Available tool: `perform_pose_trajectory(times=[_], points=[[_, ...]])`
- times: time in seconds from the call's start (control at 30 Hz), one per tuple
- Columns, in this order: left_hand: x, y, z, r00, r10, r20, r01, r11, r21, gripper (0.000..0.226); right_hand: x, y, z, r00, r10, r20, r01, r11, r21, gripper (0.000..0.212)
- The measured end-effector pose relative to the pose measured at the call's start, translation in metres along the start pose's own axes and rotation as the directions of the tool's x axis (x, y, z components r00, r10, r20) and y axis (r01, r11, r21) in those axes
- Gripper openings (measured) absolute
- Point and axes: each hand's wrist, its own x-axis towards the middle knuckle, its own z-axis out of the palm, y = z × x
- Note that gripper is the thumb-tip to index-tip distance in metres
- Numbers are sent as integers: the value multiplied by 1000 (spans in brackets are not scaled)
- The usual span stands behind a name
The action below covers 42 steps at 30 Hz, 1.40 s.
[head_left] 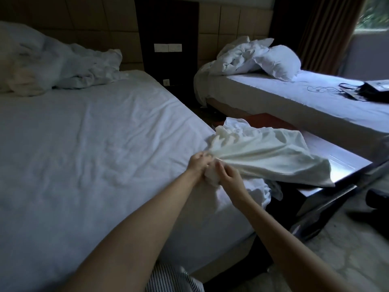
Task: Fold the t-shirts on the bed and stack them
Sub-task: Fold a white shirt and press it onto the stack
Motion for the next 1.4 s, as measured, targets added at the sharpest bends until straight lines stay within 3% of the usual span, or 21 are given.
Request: perform_pose_trajectory(times=[0.07,0.13,0.23,0.33,0.43,0.47,0.57,0.67,0.7,0.77,0.83,0.9,0.97,1.0,1.07,1.17,1.27,1.33,1.4], points=[[-3,8,-20,980,13,-198,-46,985,-166,29,-9,-10,11,995,-29,94,33,999,-43,23],[-4,16,-48,930,0,-368,-113,951,-287,29,-16,-13,21,989,-135,58,142,977,-157,29],[-11,25,-105,849,150,-507,-225,970,-89,30,-23,-19,31,970,-241,-15,194,812,-551,49],[-32,26,-159,841,306,-447,-262,952,159,32,-24,-30,50,991,-30,132,119,653,-748,72],[-59,26,-190,834,364,-414,-285,928,241,30,-33,-32,86,917,216,335,176,536,-825,64],[-67,26,-199,826,373,-423,-280,923,265,30,-39,-31,97,905,221,365,202,533,-822,53],[-84,25,-229,779,366,-510,-247,926,287,27,-62,-40,122,939,36,341,255,593,-764,26],[-107,34,-265,683,364,-633,-215,929,302,15,-93,-65,159,861,78,502,319,687,-653,25],[-122,42,-274,698,350,-625,-221,935,277,16,-103,-69,174,828,112,549,303,735,-606,27],[-151,53,-287,843,277,-462,-212,959,188,14,-118,-76,199,761,153,631,307,772,-556,31],[-179,58,-294,947,253,-200,-192,940,283,10,-123,-82,210,739,149,657,236,857,-459,31],[-198,52,-294,976,217,-2,-189,858,477,12,-121,-91,208,851,150,503,-7,962,-275,23],[-210,41,-286,974,143,178,-224,747,626,32,-114,-96,202,935,225,275,-228,973,-22,28],[-213,36,-280,961,74,267,-241,697,675,41,-111,-97,202,937,255,239,-276,959,59,44],[-221,29,-267,932,-66,357,-253,587,769,48,-112,-97,201,914,282,293,-288,957,-23,66],[-222,25,-261,936,-104,335,-217,580,785,32,-117,-88,195,922,269,278,-209,951,-228,36],[-220,31,-260,984,28,177,-139,742,656,24,-120,-79,174,928,279,245,-257,959,-120,23],[-215,35,-257,999,38,28,-47,812,582,23,-122,-75,160,905,310,290,-305,950,-63,20],[-201,39,-250,991,127,-42,-62,715,696,29,-124,-71,148,870,346,350,-341,937,-80,26]])
